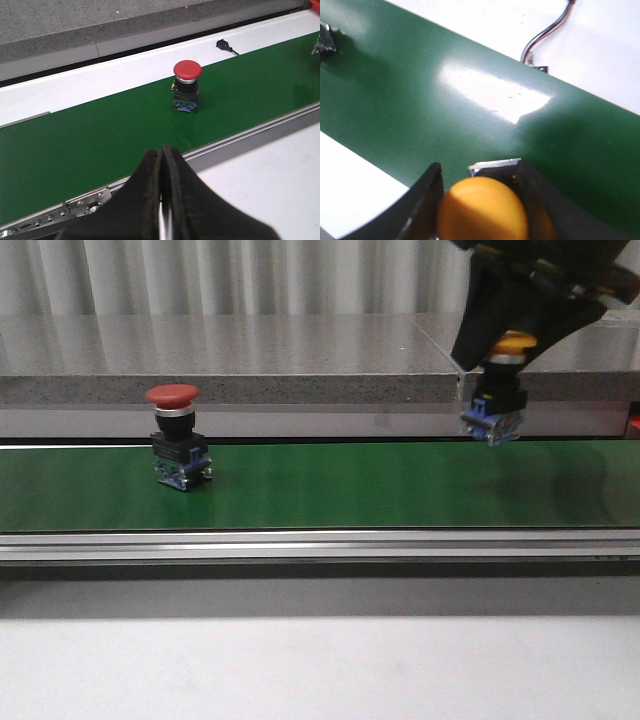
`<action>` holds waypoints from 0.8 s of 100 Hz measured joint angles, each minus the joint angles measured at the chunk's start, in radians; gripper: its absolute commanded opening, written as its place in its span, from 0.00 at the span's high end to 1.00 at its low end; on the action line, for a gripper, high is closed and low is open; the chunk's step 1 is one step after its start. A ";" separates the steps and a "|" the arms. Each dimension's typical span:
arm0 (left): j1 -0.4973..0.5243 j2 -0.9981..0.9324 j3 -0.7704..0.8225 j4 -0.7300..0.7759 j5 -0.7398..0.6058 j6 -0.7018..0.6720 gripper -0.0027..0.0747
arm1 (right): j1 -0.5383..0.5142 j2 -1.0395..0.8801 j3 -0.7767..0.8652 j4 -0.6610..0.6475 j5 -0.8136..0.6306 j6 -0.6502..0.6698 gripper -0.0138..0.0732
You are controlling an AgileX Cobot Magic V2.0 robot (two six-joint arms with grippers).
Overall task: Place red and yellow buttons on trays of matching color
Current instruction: 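Carry the yellow button into the yellow tray and open the right gripper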
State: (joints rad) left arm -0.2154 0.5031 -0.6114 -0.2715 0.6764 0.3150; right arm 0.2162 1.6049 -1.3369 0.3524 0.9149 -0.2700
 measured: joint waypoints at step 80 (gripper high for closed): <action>0.000 0.000 0.000 0.000 0.000 0.000 0.99 | -0.466 -0.401 0.211 -0.378 0.063 0.418 0.67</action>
State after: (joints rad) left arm -0.2154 0.5031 -0.6114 -0.2715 0.6764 0.3150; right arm -0.2496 1.2041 -1.1258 -0.0260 0.9778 0.1479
